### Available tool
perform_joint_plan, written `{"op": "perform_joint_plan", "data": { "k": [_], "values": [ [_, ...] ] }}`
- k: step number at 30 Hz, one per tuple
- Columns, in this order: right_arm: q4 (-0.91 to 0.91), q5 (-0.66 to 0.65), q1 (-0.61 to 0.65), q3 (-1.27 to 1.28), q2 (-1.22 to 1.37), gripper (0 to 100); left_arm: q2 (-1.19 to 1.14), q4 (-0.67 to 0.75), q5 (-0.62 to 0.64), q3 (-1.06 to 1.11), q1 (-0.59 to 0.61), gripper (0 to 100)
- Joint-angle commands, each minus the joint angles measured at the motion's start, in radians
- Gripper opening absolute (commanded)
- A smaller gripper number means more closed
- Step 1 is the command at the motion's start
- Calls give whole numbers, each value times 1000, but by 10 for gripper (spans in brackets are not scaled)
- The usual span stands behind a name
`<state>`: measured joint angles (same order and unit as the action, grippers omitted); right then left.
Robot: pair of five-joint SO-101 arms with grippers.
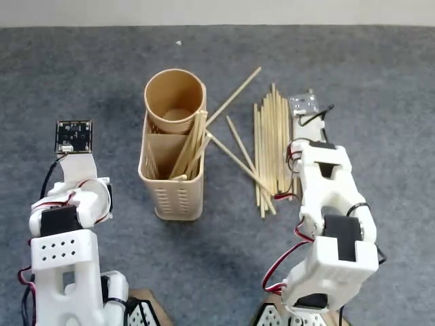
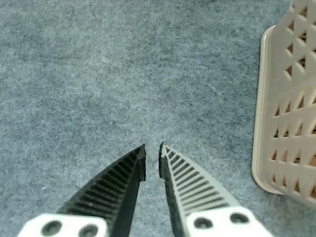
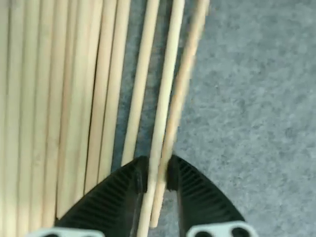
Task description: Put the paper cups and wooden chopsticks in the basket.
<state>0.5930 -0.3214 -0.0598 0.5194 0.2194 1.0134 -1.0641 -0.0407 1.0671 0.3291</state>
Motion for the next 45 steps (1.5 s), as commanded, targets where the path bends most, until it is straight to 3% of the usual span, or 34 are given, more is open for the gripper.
{"op": "perform_joint_plan", "data": {
  "k": [1, 6, 11, 16, 19, 23, 33, 41, 45],
  "values": [
    [-8, -5, 13, -10, -2, 6, 15, 15, -9, -4, -19, 88],
    [-4, 55, 8, -4, -219, 5, 15, 15, -9, -4, -19, 88],
    [68, 195, 74, -2, -687, 5, 15, 17, -9, -4, -19, 88],
    [77, 318, 282, 1, -1170, 5, 15, 17, -9, -4, -19, 88],
    [74, 351, 447, 1, -1323, 5, 15, 17, -9, -4, -19, 88],
    [-15, 370, 615, 1, -1334, 5, 15, 17, -9, -4, -19, 88],
    [-185, 373, 786, 4, -1081, 5, 15, 18, -9, -4, -19, 88],
    [-394, 430, 809, 222, -1050, 5, 15, 84, -9, 36, -19, 88],
    [-381, 431, 809, 268, -1053, 10, 15, 86, -9, 36, -19, 88]
  ]
}}
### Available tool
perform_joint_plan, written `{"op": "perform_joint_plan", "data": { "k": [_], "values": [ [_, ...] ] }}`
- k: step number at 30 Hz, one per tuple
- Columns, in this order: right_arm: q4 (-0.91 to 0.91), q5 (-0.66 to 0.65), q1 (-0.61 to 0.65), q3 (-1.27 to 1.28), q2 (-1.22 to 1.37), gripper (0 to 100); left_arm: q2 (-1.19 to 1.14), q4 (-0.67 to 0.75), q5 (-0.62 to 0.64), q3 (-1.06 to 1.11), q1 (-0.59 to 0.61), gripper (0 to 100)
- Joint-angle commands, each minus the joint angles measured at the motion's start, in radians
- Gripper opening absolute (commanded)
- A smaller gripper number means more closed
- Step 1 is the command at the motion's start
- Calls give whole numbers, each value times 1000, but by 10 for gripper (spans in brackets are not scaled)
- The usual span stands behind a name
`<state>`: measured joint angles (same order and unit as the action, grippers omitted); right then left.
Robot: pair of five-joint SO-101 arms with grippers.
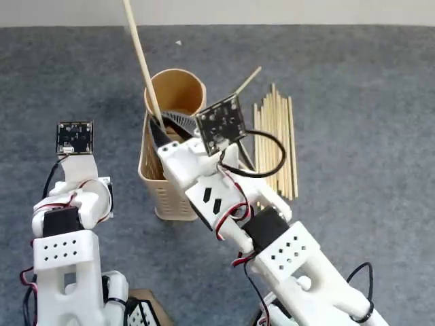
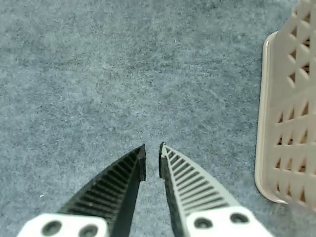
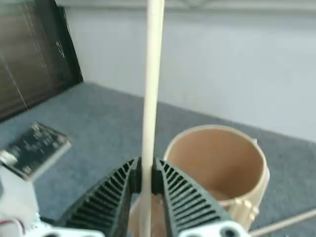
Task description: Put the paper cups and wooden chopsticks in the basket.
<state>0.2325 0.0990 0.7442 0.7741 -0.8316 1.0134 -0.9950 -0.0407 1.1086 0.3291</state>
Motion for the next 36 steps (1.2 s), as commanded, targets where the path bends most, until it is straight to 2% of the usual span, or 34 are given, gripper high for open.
{"op": "perform_joint_plan", "data": {
  "k": [1, 8, 12, 16, 20, 25, 29, 32, 36],
  "values": [
    [-21, 11, 7, 15, -2, 11, 15, 17, -9, -5, -19, 88],
    [-21, 9, 4, 16, -2, 115, 15, 17, -9, -5, -19, 88],
    [-16, 6, 2, 13, -2, 120, 15, 17, -9, -5, -19, 88],
    [102, 5, -35, -87, -4, 120, 15, 17, -9, -4, -19, 88],
    [352, -86, -171, -331, -1, 120, 15, 17, -9, -4, -19, 88],
    [654, -100, -437, -599, -1, 120, 15, 17, -8, -5, -16, 88],
    [802, -161, -631, -601, 15, 120, 18, 17, -9, -62, 81, 88],
    [803, -284, -693, -441, 54, 120, 13, 11, -72, -157, 176, 88],
    [648, -310, -728, -236, 189, 120, 15, -115, -86, -200, 171, 88]
  ]
}}
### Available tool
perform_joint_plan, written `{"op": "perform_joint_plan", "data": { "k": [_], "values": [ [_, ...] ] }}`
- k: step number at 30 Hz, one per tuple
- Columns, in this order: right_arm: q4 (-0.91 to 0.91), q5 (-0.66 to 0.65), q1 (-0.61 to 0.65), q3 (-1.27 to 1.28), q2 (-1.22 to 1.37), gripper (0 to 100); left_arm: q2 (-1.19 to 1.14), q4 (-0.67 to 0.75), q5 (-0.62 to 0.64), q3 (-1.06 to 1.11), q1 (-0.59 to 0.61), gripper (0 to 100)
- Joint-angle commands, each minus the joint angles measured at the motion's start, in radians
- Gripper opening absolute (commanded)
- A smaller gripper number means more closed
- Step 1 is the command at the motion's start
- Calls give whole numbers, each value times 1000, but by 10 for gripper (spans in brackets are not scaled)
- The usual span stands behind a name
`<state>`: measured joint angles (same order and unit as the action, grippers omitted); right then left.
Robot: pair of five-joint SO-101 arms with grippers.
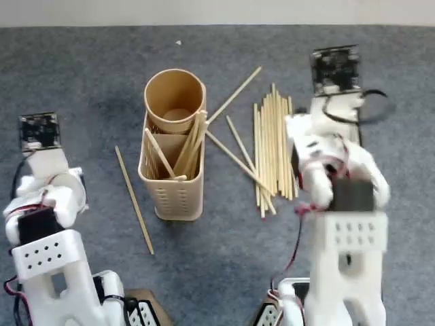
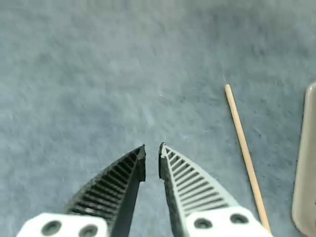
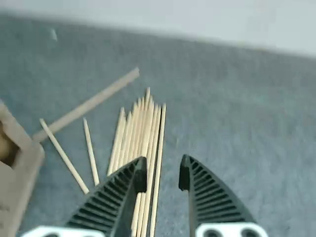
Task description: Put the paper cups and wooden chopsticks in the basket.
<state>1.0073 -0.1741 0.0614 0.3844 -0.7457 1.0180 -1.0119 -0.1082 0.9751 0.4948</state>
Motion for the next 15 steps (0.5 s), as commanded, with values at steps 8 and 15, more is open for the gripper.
{"op": "perform_joint_plan", "data": {
  "k": [8, 15],
  "values": [
    [-387, -31, -45, 243, 487, 120, 12, 5, -18, 113, -15, 88],
    [-506, -35, -44, 226, 743, 120, 12, 18, -18, 117, -16, 88]
  ]
}}
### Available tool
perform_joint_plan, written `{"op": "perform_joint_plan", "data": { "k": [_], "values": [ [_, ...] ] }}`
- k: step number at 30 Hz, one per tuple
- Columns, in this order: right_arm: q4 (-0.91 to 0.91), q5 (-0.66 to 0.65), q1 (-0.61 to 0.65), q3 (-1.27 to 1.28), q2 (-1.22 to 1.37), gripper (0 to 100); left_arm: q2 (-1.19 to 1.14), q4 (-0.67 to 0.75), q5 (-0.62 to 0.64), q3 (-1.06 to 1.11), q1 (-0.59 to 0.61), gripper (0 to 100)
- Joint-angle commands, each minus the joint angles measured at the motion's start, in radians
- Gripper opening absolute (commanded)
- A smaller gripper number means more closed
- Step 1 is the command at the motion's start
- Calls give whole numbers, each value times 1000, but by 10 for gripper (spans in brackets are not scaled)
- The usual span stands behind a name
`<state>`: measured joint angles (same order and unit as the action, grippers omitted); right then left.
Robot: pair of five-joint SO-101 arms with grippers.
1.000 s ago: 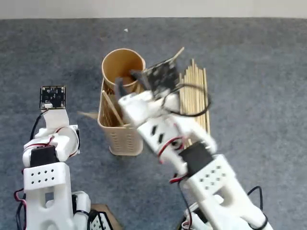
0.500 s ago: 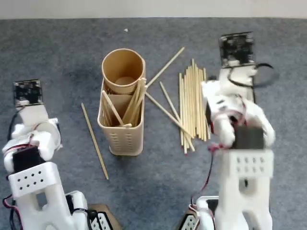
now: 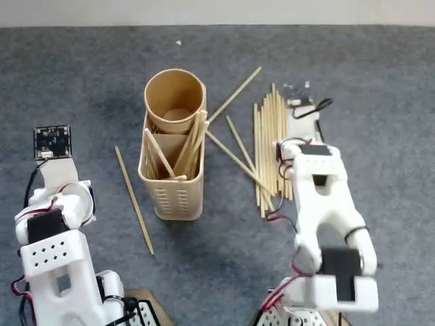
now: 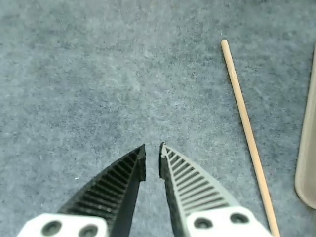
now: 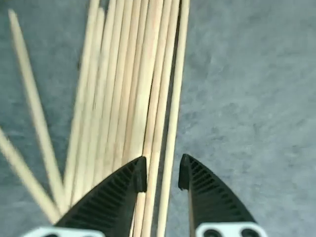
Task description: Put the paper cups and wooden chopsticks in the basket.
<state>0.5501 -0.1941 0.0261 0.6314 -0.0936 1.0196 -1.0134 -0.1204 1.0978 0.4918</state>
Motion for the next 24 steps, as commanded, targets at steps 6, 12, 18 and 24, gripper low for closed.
{"op": "perform_joint_plan", "data": {
  "k": [6, 12, 18, 24],
  "values": [
    [-48, -17, -41, -102, 260, 120, 10, 20, -6, -7, -13, 88],
    [24, -17, -62, -176, 328, 91, 12, 17, -6, -7, -39, 88],
    [59, -11, -62, -197, 300, 5, 12, 17, -6, -7, -44, 88],
    [61, 83, -58, -189, -27, 5, 12, 20, -6, -5, -45, 88]
  ]
}}
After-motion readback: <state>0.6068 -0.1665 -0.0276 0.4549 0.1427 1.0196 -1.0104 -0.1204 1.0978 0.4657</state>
